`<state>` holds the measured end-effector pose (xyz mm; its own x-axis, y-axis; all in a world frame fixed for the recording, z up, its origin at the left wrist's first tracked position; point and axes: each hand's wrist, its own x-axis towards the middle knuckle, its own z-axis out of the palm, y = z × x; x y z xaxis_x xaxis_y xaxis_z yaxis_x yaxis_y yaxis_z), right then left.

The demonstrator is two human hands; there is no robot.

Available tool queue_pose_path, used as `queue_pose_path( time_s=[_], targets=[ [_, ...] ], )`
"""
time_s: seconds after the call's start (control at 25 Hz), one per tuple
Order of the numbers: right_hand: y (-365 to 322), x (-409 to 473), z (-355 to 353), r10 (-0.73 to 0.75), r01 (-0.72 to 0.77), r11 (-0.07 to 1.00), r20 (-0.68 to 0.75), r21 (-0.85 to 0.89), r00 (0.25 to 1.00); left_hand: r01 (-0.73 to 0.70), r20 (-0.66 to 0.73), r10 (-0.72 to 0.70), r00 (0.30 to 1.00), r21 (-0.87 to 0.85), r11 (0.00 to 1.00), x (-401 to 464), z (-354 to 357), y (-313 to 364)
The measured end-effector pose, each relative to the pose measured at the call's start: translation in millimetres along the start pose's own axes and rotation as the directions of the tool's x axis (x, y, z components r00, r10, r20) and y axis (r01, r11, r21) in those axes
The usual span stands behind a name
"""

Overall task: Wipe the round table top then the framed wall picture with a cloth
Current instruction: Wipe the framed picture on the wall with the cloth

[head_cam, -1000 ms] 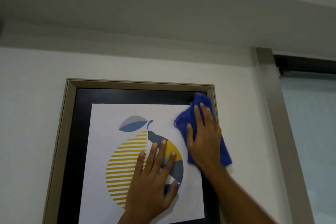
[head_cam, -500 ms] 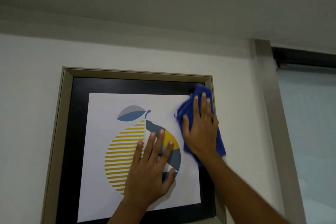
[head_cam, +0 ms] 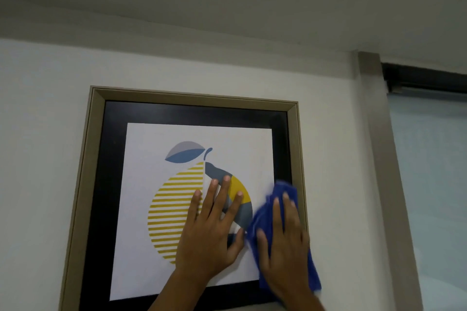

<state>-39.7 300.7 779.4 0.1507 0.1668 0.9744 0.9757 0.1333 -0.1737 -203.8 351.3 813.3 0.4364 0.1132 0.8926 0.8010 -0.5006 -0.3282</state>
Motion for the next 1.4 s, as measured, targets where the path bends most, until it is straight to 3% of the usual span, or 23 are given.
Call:
queue_pose_path(
  time_s=[0.16, 0.24, 0.32, 0.44, 0.52, 0.72, 0.88, 0.96, 1.04, 1.2, 1.28, 1.4],
  targets=[
    [-27.2, 148.4, -22.8, -0.069, 0.065, 0.997, -0.118, -0.039, 0.991, -0.004, 0.007, 0.004, 1.000, 0.021, 1.000, 0.4, 4.2, -2.6],
    [-33.9, 172.2, -23.5, -0.067, 0.062, 0.997, -0.115, -0.051, 0.991, -0.009, -0.004, 0.010, 1.000, 0.028, 1.000, 0.0, 6.2, -2.7],
    [-20.4, 136.9, -16.5, -0.055, 0.045, 0.997, -0.151, -0.069, 0.987, -0.016, -0.013, 0.016, 1.000, 0.032, 0.999, -0.3, 4.0, -2.2],
    [-3.8, 9.6, -0.2, -0.015, 0.013, 0.992, -0.013, -0.123, 1.000, -0.019, -0.042, 0.020, 0.999, 0.031, 0.999, -1.1, 0.2, -1.1],
    [5.5, -41.3, 4.6, 0.033, -0.037, 0.993, -0.045, -0.113, 0.998, -0.022, -0.044, 0.023, 0.999, 0.025, 0.999, -2.0, 1.0, -0.9],
    [-3.4, 55.0, -17.0, -0.154, 0.147, 0.987, -0.112, -0.073, 0.982, -0.023, -0.087, 0.023, 0.996, -0.005, 1.000, -5.5, 5.4, -0.5],
    [-29.5, 171.0, -27.0, -0.067, 0.061, 0.997, -0.128, -0.055, 0.990, -0.028, -0.116, 0.028, 0.993, 0.007, 1.000, -5.4, 5.5, -1.2],
    [-19.4, 157.9, -12.4, -0.037, 0.033, 0.999, -0.154, -0.025, 0.987, -0.033, -0.112, 0.034, 0.993, 0.009, 0.999, -5.9, 8.1, -1.8],
    [-8.7, 83.8, -0.6, 0.044, -0.034, 0.998, -0.173, 0.061, 0.984, -0.038, -0.101, 0.039, 0.994, 0.013, 0.999, -4.3, 7.9, -2.5],
    [4.2, -66.8, 7.0, 0.120, -0.115, 0.990, -0.058, 0.080, 0.991, -0.033, -0.083, 0.035, 0.996, 0.027, 0.999, -3.2, 8.7, -3.1],
    [15.6, -36.7, 5.6, 0.047, -0.045, 0.996, -0.014, 0.077, 0.999, -0.026, -0.084, 0.028, 0.996, 0.025, 0.999, -1.7, 7.4, -1.8],
    [-6.1, 69.8, -4.1, -0.019, 0.024, 0.999, -0.099, 0.048, 0.995, -0.029, -0.100, 0.030, 0.994, 0.015, 0.999, -2.8, 7.2, -4.3]
  ],
)
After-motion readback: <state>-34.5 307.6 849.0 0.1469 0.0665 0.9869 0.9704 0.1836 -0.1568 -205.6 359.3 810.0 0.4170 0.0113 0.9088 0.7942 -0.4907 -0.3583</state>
